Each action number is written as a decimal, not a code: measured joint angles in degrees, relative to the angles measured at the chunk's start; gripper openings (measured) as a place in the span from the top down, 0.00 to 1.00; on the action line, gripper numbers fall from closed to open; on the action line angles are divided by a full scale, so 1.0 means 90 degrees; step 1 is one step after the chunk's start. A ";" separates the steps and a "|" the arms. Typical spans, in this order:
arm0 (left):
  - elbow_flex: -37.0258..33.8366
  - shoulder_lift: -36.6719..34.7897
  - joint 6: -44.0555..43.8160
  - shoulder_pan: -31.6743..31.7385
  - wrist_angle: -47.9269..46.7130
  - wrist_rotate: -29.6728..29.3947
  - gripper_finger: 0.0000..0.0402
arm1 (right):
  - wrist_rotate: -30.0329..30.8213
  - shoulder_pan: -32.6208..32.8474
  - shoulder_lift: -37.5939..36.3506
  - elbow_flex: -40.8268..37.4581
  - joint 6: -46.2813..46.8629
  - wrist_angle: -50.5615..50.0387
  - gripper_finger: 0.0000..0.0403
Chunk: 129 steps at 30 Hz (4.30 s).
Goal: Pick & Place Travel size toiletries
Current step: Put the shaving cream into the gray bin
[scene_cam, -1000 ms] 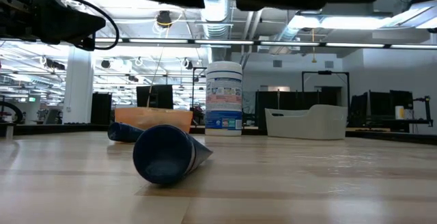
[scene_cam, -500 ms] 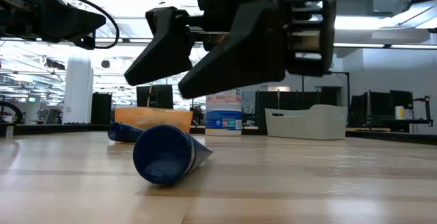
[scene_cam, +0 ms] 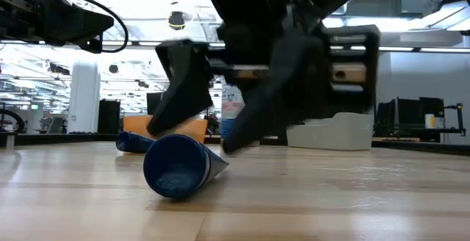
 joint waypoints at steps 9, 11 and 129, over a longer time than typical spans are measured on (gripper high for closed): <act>0.0000 0.0072 0.0002 0.0001 0.0035 -0.0001 1.00 | 0.0010 -0.0054 0.0089 0.0028 -0.0186 0.0046 0.31; 0.0000 0.0074 0.0000 0.0000 0.0032 0.0000 1.00 | 0.0011 -0.0080 0.0089 0.0026 -0.0178 -0.0032 0.31; 0.0000 0.0074 0.0000 0.0000 0.0328 -0.0002 1.00 | 0.4437 -0.6718 -0.5754 -0.4233 0.4171 -0.2224 0.69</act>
